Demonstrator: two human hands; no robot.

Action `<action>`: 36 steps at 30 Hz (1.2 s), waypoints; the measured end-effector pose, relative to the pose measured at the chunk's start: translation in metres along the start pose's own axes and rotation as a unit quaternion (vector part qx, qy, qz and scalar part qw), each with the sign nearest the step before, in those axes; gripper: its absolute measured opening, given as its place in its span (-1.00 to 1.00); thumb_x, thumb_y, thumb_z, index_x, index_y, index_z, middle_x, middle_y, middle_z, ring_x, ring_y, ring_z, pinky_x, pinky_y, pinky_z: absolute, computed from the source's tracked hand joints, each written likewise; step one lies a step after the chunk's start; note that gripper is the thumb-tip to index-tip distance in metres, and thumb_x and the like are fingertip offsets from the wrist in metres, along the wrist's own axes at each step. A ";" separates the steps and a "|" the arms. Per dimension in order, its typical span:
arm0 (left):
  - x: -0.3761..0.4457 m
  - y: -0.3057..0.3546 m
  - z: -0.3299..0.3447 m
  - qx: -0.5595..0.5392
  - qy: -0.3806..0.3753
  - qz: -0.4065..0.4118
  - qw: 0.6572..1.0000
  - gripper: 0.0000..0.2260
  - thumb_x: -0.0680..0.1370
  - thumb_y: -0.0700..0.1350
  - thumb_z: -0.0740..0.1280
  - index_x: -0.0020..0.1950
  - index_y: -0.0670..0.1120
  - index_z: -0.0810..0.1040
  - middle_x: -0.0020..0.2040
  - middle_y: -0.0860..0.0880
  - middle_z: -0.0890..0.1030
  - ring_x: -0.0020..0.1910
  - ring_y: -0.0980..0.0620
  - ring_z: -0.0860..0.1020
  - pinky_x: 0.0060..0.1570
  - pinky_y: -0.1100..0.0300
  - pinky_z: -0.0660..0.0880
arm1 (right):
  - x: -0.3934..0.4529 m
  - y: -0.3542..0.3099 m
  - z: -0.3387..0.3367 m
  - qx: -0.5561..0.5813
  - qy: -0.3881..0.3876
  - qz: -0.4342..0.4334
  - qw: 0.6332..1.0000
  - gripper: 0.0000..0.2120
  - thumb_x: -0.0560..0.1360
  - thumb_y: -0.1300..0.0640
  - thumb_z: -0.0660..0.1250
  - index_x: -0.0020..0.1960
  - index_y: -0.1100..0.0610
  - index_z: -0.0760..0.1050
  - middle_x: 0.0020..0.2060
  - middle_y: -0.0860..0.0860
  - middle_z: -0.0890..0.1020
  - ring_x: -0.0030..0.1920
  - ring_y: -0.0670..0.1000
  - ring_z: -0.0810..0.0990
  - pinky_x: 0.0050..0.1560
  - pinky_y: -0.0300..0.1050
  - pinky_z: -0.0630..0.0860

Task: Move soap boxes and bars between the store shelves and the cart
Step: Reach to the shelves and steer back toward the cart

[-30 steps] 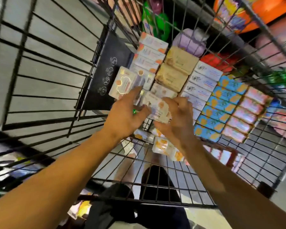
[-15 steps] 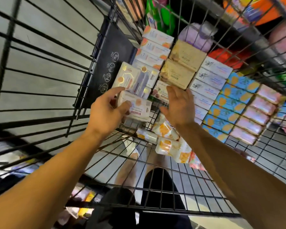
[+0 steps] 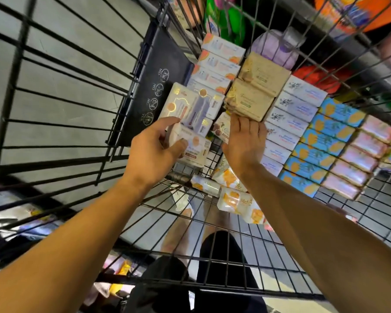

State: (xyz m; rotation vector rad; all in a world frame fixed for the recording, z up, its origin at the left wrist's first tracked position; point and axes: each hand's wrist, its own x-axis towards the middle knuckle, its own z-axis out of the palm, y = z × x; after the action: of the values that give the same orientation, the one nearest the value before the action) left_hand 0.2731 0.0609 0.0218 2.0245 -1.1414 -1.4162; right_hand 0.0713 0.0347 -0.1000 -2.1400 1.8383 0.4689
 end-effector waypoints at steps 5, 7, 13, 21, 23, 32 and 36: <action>-0.004 0.006 -0.002 0.012 0.013 0.007 1.000 -0.62 0.52 -0.15 0.44 0.32 0.04 0.51 -0.14 0.22 0.57 -0.20 0.29 0.62 -0.28 0.47 0.51 | 0.001 0.000 -0.010 0.018 -0.047 0.009 0.999 -0.24 0.47 -0.09 0.41 0.54 0.10 0.18 0.33 0.13 0.40 0.33 0.20 0.34 0.44 0.09 0.13; -0.008 0.011 -0.004 0.014 0.012 0.016 1.000 -0.62 0.53 -0.17 0.43 0.32 0.01 0.51 -0.13 0.22 0.57 -0.21 0.38 0.59 -0.29 0.51 0.48 | -0.003 -0.001 -0.018 0.029 -0.055 0.008 0.998 -0.26 0.47 -0.10 0.41 0.53 0.10 0.20 0.34 0.13 0.37 0.34 0.20 0.31 0.41 0.09 0.17; -0.028 0.025 -0.010 0.024 0.010 0.037 0.999 -0.62 0.52 -0.17 0.44 0.32 -0.02 0.51 -0.14 0.23 0.57 -0.19 0.35 0.59 -0.21 0.46 0.51 | -0.019 -0.004 -0.043 0.071 -0.050 0.010 0.996 -0.27 0.44 -0.06 0.45 0.50 0.14 0.26 0.35 0.15 0.39 0.34 0.23 0.31 0.34 0.10 0.28; -0.064 0.046 -0.018 0.020 0.022 0.057 0.998 -0.60 0.53 -0.16 0.43 0.37 -0.07 0.48 -0.07 0.04 0.61 -0.20 0.26 0.60 -0.21 0.40 0.54 | -0.067 0.018 -0.085 0.184 -0.014 0.035 0.982 -0.25 0.43 -0.09 0.44 0.51 0.13 0.27 0.31 0.14 0.41 0.29 0.21 0.32 0.23 0.14 0.42; -0.076 0.053 -0.020 0.016 0.024 0.064 0.998 -0.58 0.54 -0.16 0.42 0.39 -0.06 0.47 -0.04 -0.01 0.59 -0.12 0.10 0.62 -0.12 0.24 0.61 | -0.087 0.027 -0.096 0.191 -0.006 0.042 0.981 -0.24 0.43 -0.12 0.46 0.51 0.13 0.28 0.27 0.15 0.42 0.27 0.23 0.33 0.21 0.13 0.43; -0.150 0.077 -0.030 -0.039 0.024 0.100 0.994 -0.62 0.53 -0.17 0.41 0.34 0.01 0.48 -0.05 0.07 0.62 -0.15 0.06 0.67 -0.11 -0.06 0.65 | -0.204 0.074 -0.148 0.228 0.087 0.111 0.963 -0.34 0.36 -0.21 0.40 0.38 0.01 0.42 0.15 0.08 0.53 0.19 0.18 0.43 0.11 0.03 0.45; -0.186 0.098 -0.027 -0.065 -0.012 0.137 0.988 -0.64 0.53 -0.16 0.40 0.28 0.12 0.49 0.00 -0.04 0.63 -0.17 -0.06 0.68 -0.15 -0.08 0.65 | -0.260 0.098 -0.173 0.199 0.136 0.129 0.962 -0.27 0.31 -0.36 0.29 0.38 -0.02 0.42 0.14 0.04 0.55 0.18 0.18 0.47 0.05 0.03 0.49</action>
State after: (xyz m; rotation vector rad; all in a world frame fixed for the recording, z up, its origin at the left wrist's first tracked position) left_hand 0.2328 0.1520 0.2090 1.6939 -1.2482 -1.3409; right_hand -0.0502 0.1813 0.1660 -1.7707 2.1506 -0.1493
